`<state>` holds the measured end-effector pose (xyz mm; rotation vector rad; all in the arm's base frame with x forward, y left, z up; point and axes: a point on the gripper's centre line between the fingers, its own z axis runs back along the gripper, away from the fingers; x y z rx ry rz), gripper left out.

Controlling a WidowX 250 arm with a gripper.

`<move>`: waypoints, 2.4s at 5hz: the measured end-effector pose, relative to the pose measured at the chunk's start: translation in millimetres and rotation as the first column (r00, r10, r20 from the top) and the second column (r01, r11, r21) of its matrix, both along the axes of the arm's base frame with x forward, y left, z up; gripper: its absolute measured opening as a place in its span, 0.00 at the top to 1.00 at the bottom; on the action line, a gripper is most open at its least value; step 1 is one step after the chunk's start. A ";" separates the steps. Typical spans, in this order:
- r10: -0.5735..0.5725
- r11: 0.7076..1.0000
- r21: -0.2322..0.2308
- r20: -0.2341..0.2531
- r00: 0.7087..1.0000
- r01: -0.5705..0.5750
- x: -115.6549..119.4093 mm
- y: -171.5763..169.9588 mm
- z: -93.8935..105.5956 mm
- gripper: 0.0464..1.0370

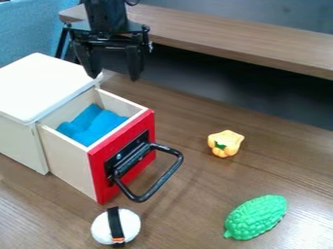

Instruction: Close the drawer

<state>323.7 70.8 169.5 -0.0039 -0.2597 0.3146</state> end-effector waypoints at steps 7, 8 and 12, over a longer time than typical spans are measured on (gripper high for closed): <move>-0.256 0.966 -0.008 -0.108 0.961 0.257 -15.6 -79.9 -51.6 0.04; -0.265 0.964 -0.010 -0.114 0.958 0.266 -18.5 -83.6 -56.4 0.04; -0.208 0.971 0.087 -0.157 0.966 0.223 -24.3 -52.8 -80.1 0.04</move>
